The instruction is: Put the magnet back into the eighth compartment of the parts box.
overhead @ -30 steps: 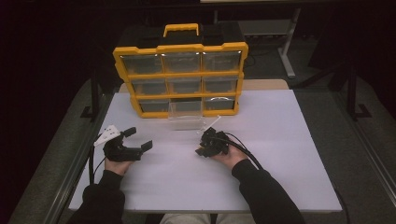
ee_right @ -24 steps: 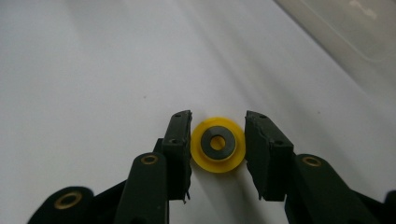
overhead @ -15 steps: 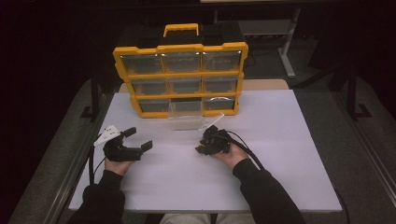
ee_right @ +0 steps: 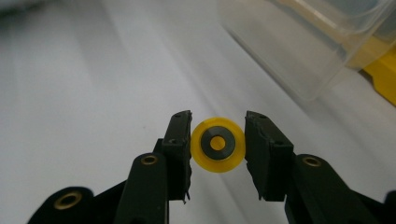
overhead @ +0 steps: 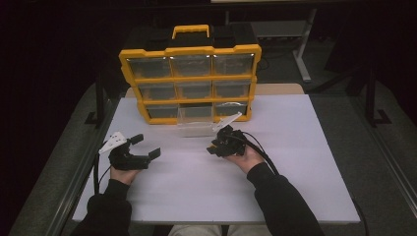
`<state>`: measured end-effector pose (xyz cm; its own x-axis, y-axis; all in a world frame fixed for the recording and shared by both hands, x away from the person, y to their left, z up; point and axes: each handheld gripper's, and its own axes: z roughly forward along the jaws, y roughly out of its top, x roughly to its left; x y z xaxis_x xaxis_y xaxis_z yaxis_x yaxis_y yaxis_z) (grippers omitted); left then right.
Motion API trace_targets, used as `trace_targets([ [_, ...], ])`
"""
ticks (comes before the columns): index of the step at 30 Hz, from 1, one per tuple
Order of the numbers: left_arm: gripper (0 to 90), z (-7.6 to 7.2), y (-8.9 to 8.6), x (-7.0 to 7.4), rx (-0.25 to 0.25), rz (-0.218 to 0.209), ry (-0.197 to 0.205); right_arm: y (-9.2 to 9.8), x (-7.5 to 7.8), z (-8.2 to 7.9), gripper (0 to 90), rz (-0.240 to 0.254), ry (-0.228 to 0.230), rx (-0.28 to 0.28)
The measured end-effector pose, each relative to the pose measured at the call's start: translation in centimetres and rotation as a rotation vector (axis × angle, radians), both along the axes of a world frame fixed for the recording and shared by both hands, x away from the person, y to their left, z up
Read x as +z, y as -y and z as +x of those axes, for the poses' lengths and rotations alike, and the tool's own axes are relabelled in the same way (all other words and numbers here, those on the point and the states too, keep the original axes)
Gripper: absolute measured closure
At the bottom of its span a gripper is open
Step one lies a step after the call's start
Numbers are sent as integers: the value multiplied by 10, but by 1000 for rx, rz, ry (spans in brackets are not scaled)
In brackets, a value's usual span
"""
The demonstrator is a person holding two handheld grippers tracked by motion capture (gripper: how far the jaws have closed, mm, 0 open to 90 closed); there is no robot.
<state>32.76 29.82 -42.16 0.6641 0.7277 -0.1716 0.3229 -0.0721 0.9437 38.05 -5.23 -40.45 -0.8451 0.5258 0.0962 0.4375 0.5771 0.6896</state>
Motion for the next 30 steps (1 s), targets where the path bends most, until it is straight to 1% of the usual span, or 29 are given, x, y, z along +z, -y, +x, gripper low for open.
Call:
trace_targets([
  [4, 0, 0, 0, 0, 2, -2, 0, 0, 7, 1, 615, 12, 5, -3],
  [6, 0, 0, 0, 0, 1, -1, 1, 1, 10, 2, 615, 13, 12, -10],
  [7, 0, 0, 0, 0, 1, -1, 1, 1, 11, 2, 614, 14, 7, -20],
  [10, 0, 0, 0, 0, 1, 1, 1, 2, 15, 3, 614, 18, 8, -22],
  [18, 0, 0, 0, 0, 2, 0, 0, 4, 27, 5, 615, 37, 29, -24],
  [22, 0, 0, 0, 0, 3, -1, -1, 6, 31, 7, 615, 42, 37, -30],
  [30, 0, 0, 0, 0, 1, -1, -1, 8, 37, 12, 614, 54, 39, -41],
])
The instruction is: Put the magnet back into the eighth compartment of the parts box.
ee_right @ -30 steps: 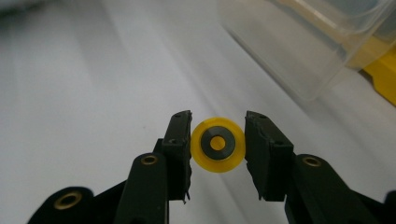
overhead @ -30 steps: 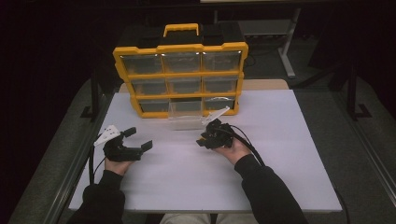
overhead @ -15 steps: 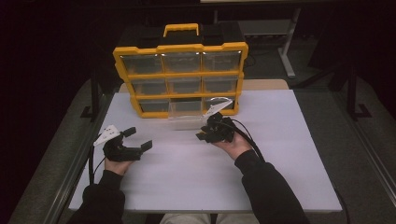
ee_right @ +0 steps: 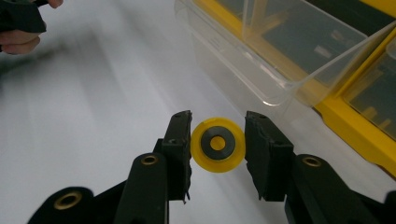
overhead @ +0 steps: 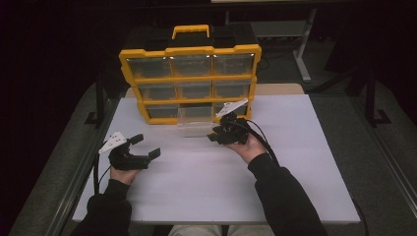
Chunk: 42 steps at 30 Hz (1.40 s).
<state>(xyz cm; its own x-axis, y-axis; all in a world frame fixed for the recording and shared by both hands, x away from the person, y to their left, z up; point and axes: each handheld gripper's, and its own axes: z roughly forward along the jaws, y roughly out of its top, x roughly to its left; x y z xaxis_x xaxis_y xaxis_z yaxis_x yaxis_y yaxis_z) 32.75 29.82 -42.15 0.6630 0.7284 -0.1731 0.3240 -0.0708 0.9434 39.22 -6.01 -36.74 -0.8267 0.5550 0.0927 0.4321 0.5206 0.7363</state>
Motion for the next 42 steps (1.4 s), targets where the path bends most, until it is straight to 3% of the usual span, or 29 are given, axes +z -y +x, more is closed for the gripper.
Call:
trace_targets([
  [21, 0, 0, -1, 0, 1, 4, 1, -8, 28, 13, 615, 15, 31, -2],
  [42, 0, 0, -1, 0, -1, -6, -1, -36, 49, 42, 615, -31, 51, 5],
])
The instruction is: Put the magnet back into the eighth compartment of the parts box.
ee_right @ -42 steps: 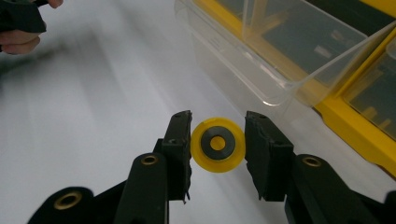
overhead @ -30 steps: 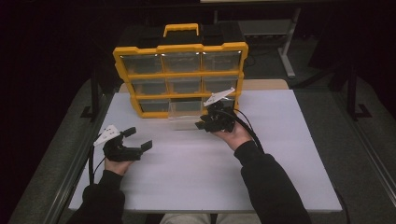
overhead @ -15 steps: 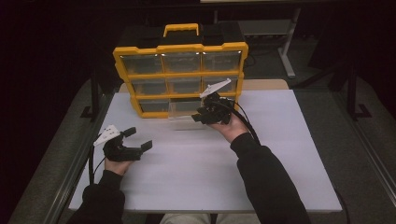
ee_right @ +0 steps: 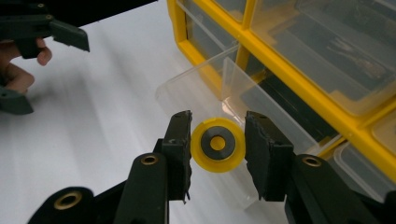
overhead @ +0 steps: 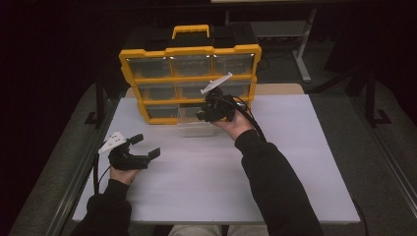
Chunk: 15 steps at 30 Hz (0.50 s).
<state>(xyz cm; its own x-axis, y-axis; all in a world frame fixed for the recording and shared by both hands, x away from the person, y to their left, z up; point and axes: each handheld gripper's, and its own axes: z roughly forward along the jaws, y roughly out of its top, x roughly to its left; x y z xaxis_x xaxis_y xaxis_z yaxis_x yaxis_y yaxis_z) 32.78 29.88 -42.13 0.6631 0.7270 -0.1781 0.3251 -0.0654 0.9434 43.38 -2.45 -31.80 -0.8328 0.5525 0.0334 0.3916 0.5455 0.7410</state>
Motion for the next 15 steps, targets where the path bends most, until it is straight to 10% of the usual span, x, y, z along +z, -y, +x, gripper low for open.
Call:
trace_targets([
  [15, 0, 1, -1, 0, 3, -6, -1, -16, -12, 26, 614, -23, -39, -41],
])
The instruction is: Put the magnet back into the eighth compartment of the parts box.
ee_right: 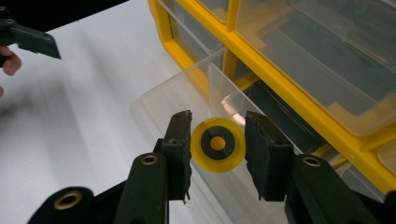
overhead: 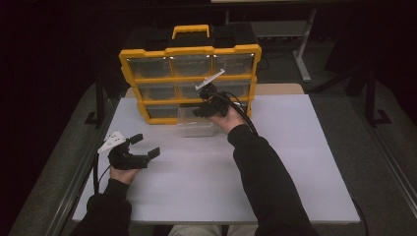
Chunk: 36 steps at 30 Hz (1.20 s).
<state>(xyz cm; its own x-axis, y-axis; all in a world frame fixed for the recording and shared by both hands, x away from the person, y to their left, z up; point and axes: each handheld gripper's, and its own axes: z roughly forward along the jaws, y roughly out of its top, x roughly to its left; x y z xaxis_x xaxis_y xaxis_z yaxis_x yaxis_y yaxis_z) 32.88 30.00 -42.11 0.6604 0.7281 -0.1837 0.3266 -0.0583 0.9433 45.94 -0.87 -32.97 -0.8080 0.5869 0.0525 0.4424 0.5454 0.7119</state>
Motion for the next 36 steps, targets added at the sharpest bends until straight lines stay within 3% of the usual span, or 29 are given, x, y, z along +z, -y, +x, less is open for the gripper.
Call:
trace_targets([
  [10, 0, 1, 0, 0, 0, -2, -3, -14, -12, 11, 604, -29, -33, -2],
  [12, 0, 1, 0, -1, -3, -3, -3, -15, -14, 12, 470, -16, -44, 6],
  [15, 0, 0, 0, -1, -5, -3, -1, -16, -15, 11, 265, -41, -25, -13],
  [19, 0, 1, 1, -1, -5, -1, -2, -12, -14, 11, 0, -45, -43, -18],
  [24, 0, 0, 1, 0, -7, -3, -1, -6, -11, 8, 0, -30, -24, -18],
  [36, 0, 0, 2, -1, -9, 9, -5, 18, -3, -3, 0, 97, -21, -18],
])
